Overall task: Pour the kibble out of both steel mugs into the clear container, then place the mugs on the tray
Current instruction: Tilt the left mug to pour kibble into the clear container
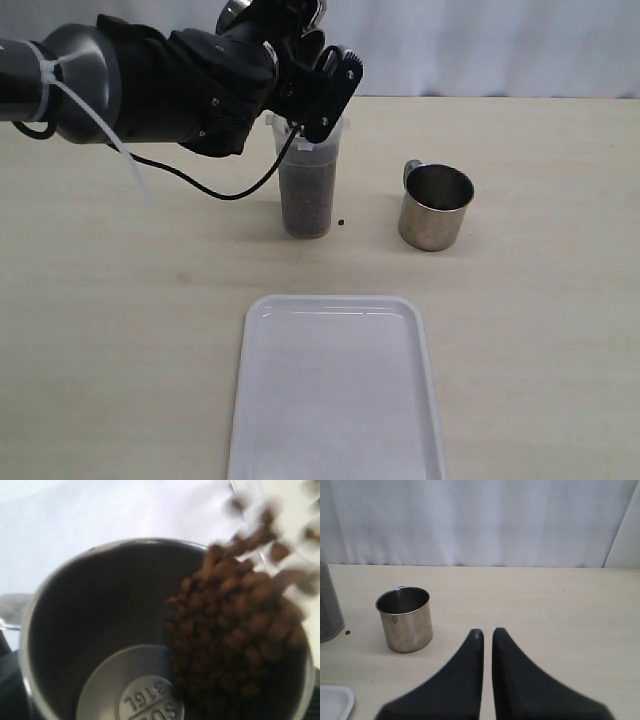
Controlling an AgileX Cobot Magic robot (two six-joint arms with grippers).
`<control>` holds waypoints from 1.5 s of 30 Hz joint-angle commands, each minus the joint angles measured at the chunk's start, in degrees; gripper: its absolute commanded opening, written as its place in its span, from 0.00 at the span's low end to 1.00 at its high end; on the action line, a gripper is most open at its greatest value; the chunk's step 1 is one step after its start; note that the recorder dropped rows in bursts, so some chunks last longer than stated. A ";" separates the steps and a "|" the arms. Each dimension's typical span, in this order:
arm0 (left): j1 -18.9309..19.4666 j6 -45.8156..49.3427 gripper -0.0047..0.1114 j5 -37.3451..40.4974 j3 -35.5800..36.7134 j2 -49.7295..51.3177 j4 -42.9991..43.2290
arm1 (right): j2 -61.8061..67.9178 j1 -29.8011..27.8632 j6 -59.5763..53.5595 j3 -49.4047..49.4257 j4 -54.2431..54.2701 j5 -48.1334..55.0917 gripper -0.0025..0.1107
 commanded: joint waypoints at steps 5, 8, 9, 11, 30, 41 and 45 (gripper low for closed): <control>-1.75 3.00 0.04 1.70 -0.63 -0.49 1.01 | -0.18 0.15 0.15 0.30 0.53 -0.13 0.06; -2.43 3.66 0.04 3.27 -0.63 -0.49 1.01 | -0.18 0.15 0.15 0.30 0.53 -0.13 0.06; -2.71 4.73 0.04 3.83 -0.63 -0.49 1.01 | -0.18 0.15 0.15 0.30 0.53 -0.13 0.06; -3.19 6.21 0.04 4.18 -0.63 -0.49 1.01 | -0.18 0.15 0.15 0.30 0.53 -0.13 0.06; -4.69 19.99 0.04 7.16 -0.63 -0.49 1.01 | -0.18 0.15 0.15 0.30 0.53 -0.13 0.06; -6.09 24.09 0.04 9.27 -0.63 -0.49 1.01 | -0.18 0.15 0.15 0.30 0.53 -0.13 0.06; -7.21 25.02 0.04 10.25 -0.63 -0.49 1.01 | -0.18 0.15 0.15 0.30 0.53 -0.13 0.06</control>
